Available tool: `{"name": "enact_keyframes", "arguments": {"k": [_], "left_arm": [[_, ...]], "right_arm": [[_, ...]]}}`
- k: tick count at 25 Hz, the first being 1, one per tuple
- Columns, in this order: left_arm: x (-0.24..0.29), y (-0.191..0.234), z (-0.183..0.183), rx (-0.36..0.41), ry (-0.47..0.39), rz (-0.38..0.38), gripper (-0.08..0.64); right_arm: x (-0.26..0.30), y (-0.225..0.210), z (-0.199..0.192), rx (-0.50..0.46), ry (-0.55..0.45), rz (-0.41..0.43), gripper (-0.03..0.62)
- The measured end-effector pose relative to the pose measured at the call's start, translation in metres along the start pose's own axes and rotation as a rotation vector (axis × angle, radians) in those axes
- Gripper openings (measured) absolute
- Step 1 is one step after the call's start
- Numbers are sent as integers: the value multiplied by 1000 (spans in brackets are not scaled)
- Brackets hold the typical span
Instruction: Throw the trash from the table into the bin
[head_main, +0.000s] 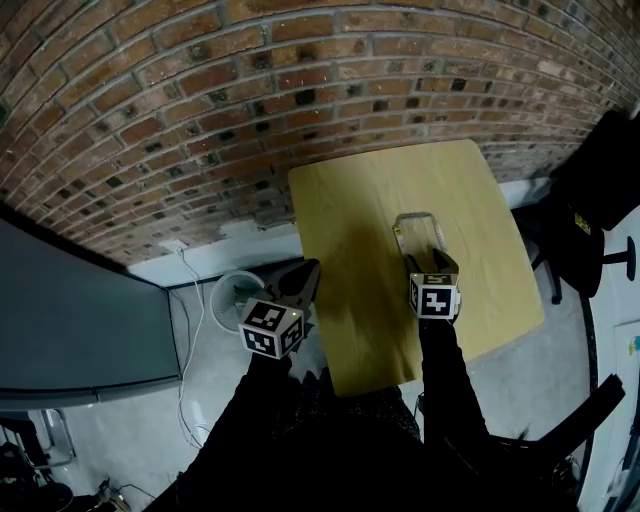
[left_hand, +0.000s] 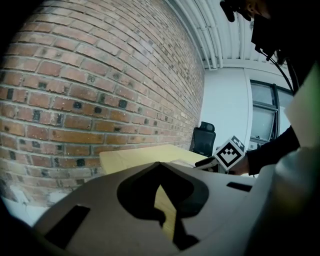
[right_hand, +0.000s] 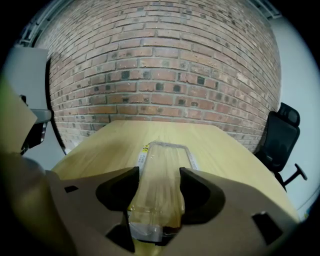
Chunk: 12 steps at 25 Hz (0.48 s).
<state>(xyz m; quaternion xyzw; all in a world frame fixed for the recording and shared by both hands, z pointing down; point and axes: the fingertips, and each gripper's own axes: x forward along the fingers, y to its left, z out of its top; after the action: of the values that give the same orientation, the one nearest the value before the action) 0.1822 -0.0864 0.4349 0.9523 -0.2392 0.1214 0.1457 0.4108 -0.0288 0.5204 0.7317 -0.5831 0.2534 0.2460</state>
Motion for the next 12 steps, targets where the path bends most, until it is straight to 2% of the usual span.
{"name": "enact_keyframes", "arguments": {"k": [3,12], "left_arm": [[-4,4,0,-5,-6,5,5],[-19,21,9,-5,-29,31,5]], "right_arm": [[-4,5,9,-5,-19,0,255],[-4,30,35,-45,-63,33,255]]}}
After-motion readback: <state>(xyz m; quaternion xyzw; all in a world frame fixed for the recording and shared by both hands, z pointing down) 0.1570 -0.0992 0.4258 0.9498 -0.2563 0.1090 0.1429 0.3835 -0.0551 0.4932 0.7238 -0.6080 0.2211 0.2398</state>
